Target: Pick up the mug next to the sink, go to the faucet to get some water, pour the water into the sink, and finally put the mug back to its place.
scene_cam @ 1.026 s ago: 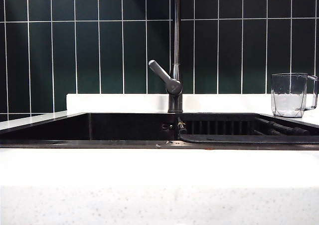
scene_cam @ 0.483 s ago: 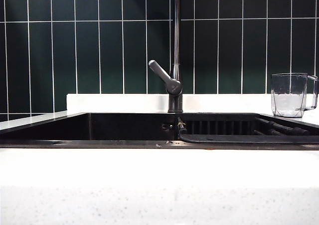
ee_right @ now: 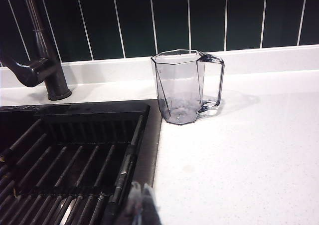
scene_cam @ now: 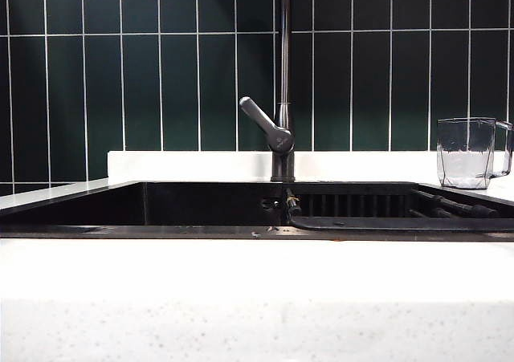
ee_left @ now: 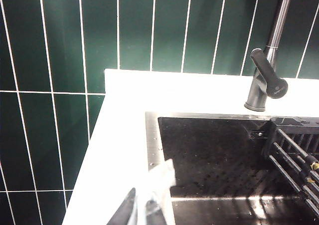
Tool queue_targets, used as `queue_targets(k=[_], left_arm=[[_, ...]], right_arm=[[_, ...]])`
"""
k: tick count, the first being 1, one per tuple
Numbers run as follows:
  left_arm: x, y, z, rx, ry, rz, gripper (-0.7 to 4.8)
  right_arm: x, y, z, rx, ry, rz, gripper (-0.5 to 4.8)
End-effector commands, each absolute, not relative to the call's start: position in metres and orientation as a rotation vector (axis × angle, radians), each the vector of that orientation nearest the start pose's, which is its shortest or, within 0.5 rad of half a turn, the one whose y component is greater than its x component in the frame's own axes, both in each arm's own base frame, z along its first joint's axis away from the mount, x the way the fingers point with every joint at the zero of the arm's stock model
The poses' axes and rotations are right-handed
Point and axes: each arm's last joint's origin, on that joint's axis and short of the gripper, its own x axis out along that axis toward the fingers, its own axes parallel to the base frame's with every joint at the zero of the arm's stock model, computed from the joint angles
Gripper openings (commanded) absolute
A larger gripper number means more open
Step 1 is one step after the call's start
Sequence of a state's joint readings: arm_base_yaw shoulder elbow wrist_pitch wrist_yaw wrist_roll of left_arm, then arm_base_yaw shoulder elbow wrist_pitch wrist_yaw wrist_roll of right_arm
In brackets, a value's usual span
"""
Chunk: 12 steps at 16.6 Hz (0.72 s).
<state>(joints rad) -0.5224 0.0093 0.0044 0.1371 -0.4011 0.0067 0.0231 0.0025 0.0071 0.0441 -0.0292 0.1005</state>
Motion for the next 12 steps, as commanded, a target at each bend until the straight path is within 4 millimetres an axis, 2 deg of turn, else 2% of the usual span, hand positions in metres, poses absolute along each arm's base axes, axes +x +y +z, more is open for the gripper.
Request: queue_targets(k=[1,2,6,8,12], left_arm=[[0.088,-0.036,0.179,-0.054,-0.126,-0.112,0.24],[0.090,-0.033,0.179,-0.050,-0.127,-0.090,0.24],[0.096,-0.001,0.179,-0.023,-0.139,0.209,0.24],[0.095,0.006,0.179,-0.018,-0.139,0.284,0.24],[0.095,0.007,0.179,-0.017,-0.139,0.293,0.24]], right_arm=[[0.098,0.003,0.169,0.104,-0.051,0.058,-0.05],[0.098,0.003,0.169,0.104,-0.052,0.058,-0.05],[0.098,0.003,0.169,0.104,-0.051,0.055,-0.05],[0.098,0.003,0.169,0.104,-0.051,0.055,-0.05],[0.098,0.002,0.169,0.104,-0.052,0.049,-0.05]])
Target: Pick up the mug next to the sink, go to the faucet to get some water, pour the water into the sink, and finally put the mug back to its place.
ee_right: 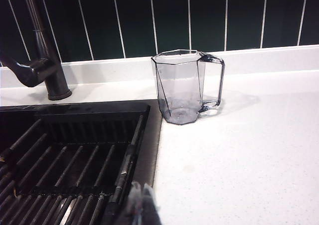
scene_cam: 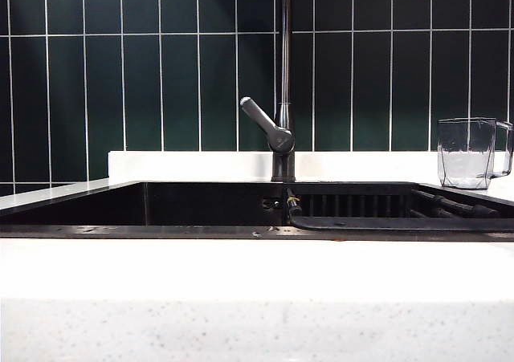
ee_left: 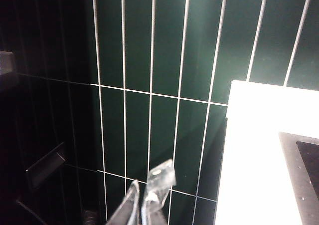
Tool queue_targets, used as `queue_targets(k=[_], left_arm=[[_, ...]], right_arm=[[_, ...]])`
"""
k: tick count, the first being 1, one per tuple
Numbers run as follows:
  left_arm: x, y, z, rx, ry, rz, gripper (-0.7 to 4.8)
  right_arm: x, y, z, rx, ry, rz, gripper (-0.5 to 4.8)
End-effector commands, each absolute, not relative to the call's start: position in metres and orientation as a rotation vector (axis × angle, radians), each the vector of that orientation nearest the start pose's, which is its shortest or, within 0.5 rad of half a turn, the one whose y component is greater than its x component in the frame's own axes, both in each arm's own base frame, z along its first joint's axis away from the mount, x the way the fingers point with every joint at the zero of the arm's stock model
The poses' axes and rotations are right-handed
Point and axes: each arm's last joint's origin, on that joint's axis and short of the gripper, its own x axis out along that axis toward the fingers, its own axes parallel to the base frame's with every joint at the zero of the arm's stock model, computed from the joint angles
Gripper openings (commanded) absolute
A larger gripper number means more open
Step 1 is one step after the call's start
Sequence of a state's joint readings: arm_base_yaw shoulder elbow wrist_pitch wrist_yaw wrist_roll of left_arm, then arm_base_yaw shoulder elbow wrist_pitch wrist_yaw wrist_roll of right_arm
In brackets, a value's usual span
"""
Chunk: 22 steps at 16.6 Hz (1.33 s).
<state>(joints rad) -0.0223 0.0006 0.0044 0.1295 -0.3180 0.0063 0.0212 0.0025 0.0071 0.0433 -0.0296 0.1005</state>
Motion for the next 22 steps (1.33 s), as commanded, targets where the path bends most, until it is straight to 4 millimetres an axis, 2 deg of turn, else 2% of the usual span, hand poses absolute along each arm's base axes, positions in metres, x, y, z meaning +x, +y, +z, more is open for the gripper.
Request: queue_targets(k=[1,4,19,22], left_arm=[[0.0951,0.0068,0.1788,-0.017,-0.139,0.293,0.24],[0.0951,0.0068,0.1788,-0.017,-0.139,0.294,0.24],[0.0957,0.0066,0.1740,-0.008,-0.089,0.289,0.24],[0.0964,0.0033,0.1741,-0.002,-0.090,0.175,0.24]], right_arm=[[0.0976,-0.0014,0.1690,0.103,-0.053,0.011,-0.05],[0.0971,-0.0100,0.1690,0.101,-0.059,-0.087,-0.05],[0.0974,-0.0072,0.1690,0.102,-0.057,-0.056,-0.05],[0.0974,-0.0072,0.1690,0.102,-0.057,-0.056,-0.05]])
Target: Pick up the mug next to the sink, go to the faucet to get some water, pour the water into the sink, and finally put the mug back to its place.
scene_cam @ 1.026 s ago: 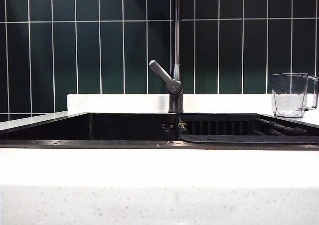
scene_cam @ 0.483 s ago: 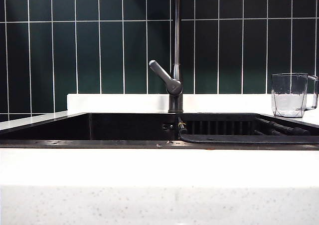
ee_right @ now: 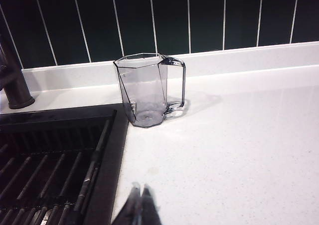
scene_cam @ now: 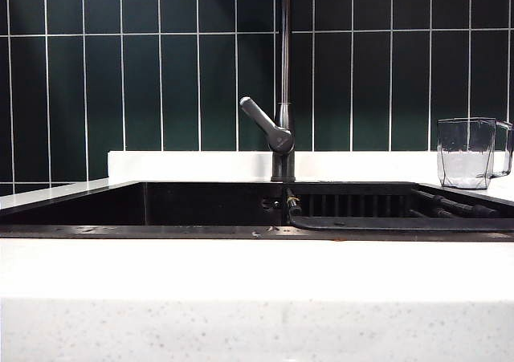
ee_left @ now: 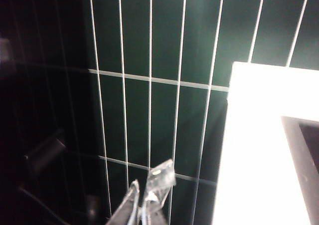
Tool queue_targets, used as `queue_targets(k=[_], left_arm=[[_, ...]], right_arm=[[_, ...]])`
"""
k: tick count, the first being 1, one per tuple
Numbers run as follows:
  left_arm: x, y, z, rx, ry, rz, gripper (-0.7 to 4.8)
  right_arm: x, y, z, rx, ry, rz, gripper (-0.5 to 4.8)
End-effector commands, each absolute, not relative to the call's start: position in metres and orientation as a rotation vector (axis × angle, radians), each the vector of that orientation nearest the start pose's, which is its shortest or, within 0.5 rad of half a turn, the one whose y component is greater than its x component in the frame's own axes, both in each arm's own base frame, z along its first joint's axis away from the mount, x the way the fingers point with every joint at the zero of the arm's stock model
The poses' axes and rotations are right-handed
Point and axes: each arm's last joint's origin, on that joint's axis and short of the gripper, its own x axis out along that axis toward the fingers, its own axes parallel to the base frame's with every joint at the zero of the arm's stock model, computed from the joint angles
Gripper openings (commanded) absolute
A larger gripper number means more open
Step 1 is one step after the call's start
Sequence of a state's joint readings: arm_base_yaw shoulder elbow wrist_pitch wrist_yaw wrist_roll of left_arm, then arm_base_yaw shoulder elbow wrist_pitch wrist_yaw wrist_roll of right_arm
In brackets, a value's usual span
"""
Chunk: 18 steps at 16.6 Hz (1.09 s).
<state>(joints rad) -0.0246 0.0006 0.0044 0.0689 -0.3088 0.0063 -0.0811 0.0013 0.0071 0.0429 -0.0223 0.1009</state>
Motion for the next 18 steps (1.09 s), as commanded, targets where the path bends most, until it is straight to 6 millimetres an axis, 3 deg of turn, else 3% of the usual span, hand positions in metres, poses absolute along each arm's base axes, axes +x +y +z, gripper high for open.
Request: queue_targets(k=[1,3,18], left_arm=[[0.0967,0.0007,0.1752,0.001,-0.102,0.084,0.24],[0.0967,-0.0024,0.1763,0.006,-0.114,-0.023,0.24],[0.0967,-0.0024,0.1761,0.006,-0.111,-0.025,0.24]], right_arm=[[0.0974,-0.0072,0.1690,0.102,-0.057,-0.056,-0.05],[0.0974,-0.0072,0.1690,0.102,-0.057,-0.056,-0.05],[0.0974,-0.0074,0.1690,0.101,-0.057,-0.058,-0.05]])
